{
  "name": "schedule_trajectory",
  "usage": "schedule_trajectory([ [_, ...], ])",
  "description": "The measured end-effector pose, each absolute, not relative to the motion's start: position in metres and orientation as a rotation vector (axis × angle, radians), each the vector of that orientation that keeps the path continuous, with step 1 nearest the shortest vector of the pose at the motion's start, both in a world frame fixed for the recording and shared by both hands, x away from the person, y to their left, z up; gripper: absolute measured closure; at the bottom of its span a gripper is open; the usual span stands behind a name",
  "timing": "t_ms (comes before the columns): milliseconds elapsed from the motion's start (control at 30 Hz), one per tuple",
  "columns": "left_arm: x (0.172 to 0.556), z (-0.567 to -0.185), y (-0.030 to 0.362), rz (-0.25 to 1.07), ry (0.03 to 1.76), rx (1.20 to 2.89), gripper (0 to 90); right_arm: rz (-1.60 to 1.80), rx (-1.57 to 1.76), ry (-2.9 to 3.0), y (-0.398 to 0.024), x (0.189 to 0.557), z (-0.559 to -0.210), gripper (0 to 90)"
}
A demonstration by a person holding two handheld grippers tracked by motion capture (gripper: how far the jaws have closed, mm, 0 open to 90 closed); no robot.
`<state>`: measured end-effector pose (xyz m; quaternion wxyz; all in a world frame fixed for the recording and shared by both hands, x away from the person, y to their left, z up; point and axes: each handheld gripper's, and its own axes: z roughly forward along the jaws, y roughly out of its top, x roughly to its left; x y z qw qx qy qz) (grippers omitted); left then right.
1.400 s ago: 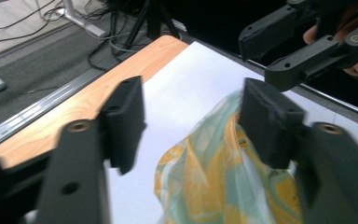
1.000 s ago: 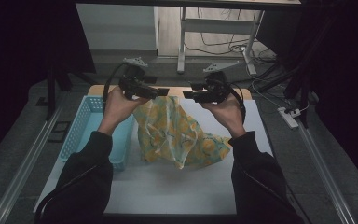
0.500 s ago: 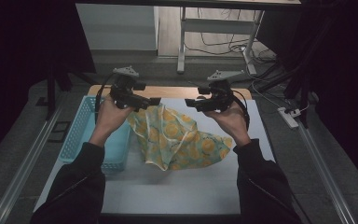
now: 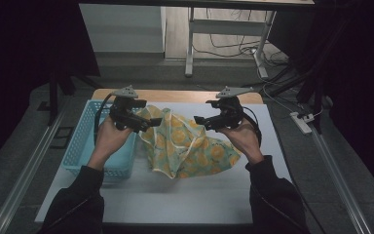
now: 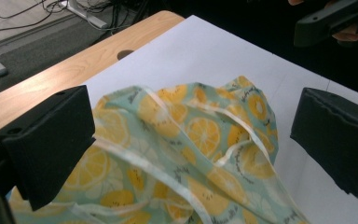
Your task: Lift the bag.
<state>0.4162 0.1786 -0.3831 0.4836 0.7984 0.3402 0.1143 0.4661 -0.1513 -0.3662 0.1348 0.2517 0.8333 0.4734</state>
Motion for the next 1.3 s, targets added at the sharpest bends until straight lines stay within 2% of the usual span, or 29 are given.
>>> schedule_trajectory([
  [267,0.403,-0.399,0.184,0.29,0.859,1.949,0.0,1.361,0.72,2.436,-0.157,0.463,-0.386,8.1],
  [700,0.382,-0.433,0.196,0.296,0.921,1.96,0.0,1.338,0.708,2.461,-0.159,0.453,-0.412,0.0],
  [1300,0.35,-0.453,0.198,0.319,0.945,1.982,0.0,1.358,0.742,2.449,-0.177,0.43,-0.429,0.0],
])
